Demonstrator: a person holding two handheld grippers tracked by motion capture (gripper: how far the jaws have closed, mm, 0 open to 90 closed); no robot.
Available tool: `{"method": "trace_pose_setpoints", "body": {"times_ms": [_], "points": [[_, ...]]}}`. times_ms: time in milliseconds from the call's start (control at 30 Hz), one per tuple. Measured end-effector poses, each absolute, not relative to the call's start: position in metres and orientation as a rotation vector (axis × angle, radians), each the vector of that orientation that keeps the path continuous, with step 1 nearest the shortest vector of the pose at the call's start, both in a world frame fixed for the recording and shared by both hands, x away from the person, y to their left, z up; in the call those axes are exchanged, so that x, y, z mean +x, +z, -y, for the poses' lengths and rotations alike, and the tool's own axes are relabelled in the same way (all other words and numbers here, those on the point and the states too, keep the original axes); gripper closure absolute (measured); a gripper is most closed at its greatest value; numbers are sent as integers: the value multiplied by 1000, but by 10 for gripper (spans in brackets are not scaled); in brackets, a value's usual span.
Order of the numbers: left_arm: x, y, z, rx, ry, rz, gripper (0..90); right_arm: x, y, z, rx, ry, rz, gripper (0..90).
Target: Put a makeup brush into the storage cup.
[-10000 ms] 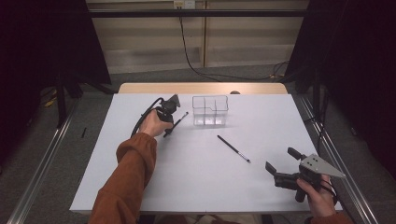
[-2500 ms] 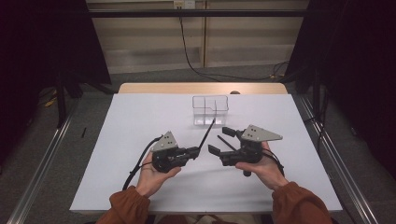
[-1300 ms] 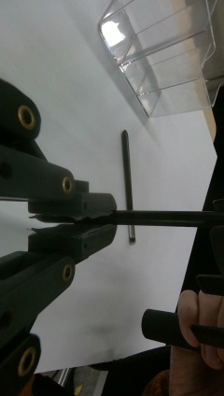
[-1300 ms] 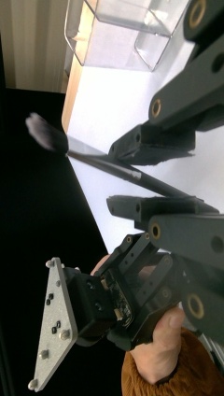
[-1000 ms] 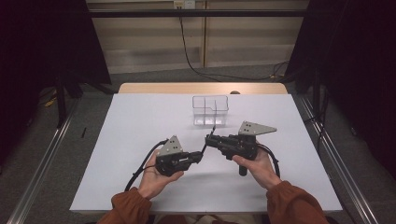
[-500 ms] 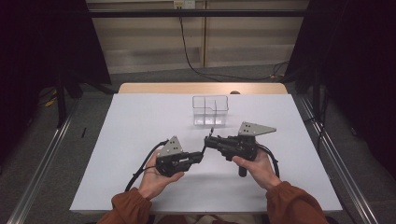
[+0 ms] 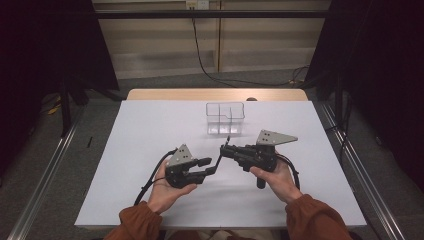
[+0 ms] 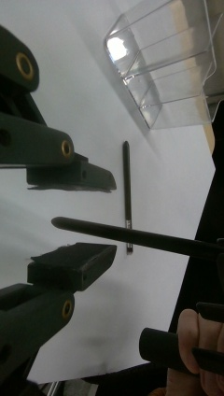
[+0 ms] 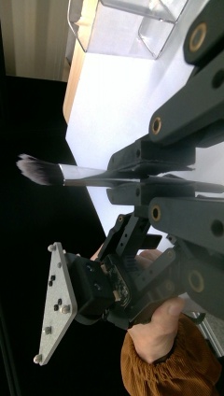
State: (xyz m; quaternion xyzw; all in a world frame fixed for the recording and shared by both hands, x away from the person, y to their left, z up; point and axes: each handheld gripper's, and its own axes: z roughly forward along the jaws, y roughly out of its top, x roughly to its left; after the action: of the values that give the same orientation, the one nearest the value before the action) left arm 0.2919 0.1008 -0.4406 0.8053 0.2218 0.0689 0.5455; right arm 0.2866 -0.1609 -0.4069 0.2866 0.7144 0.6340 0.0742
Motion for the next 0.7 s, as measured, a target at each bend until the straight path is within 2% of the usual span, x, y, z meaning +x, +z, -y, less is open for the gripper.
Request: {"method": "trace_pose_setpoints", "body": {"times_ms": [167,700], "points": [[292,-438,-104,1895,173,-541,562,287,-406,163,865,1903,-2136,837],[293,-433,-112,1857,220,-627,260,287,-404,170,873,1889,-2111,838]]}}
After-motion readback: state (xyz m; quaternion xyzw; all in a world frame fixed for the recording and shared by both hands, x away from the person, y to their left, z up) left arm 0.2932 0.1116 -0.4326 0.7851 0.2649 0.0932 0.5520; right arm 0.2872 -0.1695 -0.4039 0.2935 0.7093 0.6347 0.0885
